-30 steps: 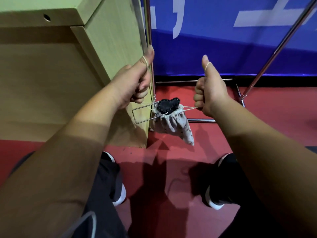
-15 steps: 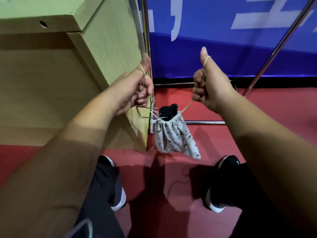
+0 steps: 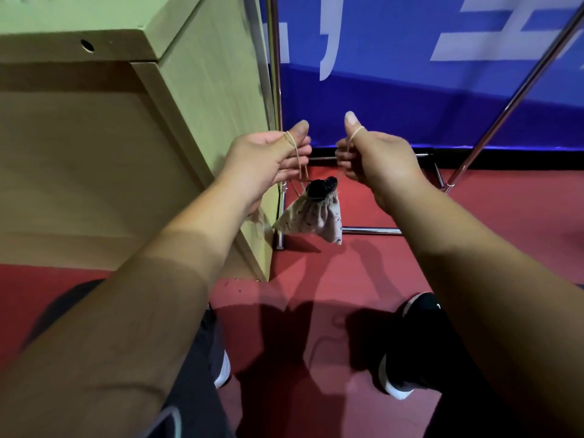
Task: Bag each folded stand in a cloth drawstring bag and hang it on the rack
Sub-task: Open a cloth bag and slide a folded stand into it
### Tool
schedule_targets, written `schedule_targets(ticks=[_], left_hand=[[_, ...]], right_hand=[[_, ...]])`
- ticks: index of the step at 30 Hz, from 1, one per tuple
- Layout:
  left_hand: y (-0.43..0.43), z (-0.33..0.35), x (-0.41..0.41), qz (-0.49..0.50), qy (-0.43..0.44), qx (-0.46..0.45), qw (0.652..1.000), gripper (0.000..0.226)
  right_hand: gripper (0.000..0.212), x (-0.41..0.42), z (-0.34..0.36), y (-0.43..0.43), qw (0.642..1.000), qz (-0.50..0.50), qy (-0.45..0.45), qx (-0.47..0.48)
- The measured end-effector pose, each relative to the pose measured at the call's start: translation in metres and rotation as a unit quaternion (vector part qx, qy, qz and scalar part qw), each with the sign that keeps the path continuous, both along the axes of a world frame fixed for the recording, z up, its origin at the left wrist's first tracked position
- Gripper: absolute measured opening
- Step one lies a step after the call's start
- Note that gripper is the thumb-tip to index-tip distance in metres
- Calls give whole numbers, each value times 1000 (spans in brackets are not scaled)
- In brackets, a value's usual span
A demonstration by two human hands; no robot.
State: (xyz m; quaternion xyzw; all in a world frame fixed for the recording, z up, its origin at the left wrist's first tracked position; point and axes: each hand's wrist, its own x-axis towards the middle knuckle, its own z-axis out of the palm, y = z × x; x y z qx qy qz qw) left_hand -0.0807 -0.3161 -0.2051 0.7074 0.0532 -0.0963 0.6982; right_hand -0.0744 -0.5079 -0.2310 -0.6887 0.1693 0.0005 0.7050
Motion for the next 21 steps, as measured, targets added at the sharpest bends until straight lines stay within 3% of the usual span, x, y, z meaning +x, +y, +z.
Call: schedule_targets(ticks=[6,10,12,16,21], left_hand=[[-8,-1,2,-18,-2,22,1000,47],[-11,-4,3,-51,-1,29,998,48],[-13,-4,3,-74,-6,63,995,27],[-12,-8,3,-122,-12,118,985,32],[-5,-1,2,-166,-28,175,970,28]], right_hand=[[31,-2,11,13,998,49,-28,-30],[34,-2,15,19,995,81,-20,-52],[34,-3,14,21,995,97,-1,-35],[20,-3,14,20,987,144,73,-11],[21,-5,21,16,967,206,130,76]])
